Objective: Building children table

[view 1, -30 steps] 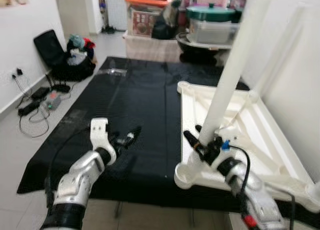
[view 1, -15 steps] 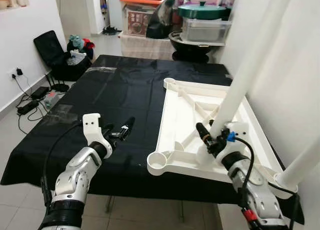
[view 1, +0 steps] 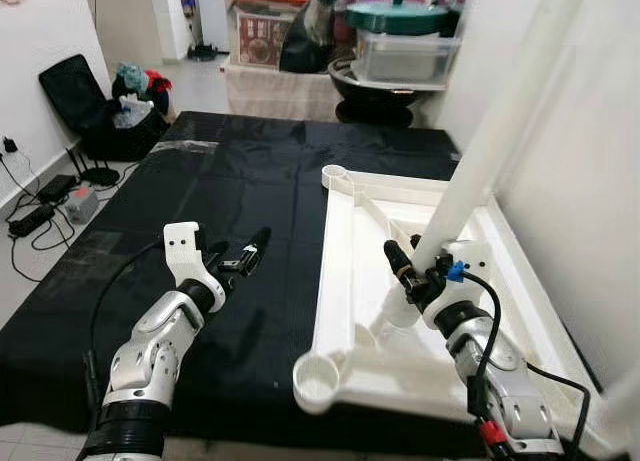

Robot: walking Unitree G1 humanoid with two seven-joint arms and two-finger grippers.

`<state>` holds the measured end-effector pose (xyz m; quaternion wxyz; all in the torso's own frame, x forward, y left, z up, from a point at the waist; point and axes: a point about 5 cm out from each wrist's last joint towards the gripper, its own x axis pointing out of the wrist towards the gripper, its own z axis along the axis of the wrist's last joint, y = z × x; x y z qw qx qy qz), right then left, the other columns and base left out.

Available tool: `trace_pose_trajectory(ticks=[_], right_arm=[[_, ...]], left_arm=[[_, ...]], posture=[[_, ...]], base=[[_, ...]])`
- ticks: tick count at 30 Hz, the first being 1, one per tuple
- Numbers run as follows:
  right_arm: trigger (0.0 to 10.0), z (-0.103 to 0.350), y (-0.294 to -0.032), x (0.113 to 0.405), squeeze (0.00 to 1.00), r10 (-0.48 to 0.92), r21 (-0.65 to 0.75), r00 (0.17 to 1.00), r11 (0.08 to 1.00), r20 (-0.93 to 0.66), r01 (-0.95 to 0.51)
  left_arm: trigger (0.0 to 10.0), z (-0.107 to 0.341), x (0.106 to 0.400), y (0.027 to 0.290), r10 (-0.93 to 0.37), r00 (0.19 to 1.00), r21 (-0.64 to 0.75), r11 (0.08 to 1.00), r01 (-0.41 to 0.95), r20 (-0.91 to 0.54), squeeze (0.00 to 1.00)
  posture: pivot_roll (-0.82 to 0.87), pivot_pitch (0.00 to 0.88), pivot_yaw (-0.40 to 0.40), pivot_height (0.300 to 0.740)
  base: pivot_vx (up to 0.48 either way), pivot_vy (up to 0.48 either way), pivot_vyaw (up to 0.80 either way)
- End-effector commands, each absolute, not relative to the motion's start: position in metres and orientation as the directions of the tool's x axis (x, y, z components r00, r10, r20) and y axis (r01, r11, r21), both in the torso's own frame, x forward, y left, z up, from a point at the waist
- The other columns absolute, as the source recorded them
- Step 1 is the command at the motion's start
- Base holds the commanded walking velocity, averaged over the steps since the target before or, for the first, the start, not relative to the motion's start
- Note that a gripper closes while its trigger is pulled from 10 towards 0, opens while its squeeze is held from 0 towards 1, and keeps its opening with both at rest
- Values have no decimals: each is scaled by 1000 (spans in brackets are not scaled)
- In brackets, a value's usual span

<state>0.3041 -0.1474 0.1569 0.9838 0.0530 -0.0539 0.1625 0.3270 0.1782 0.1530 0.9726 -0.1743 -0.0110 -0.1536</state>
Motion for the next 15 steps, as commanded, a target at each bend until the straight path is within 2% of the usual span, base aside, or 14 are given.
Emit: trace_pose_trajectory(ticks=[1,15], right_arm=[[0,158,-158,300,0,294,78,948,949,121,-304],[0,159,-152,295,0,355,141,930,920,98,-366]], left_arm=[[10000,155,328,166,-334,939,-326,882,341,79,0],[10000,155,325,160,-380,921,-330,861,387,87,0]], posture=[[59,0,-98,740],[58,0,-101,740]], base=[[0,0,0],[0,0,-36]])
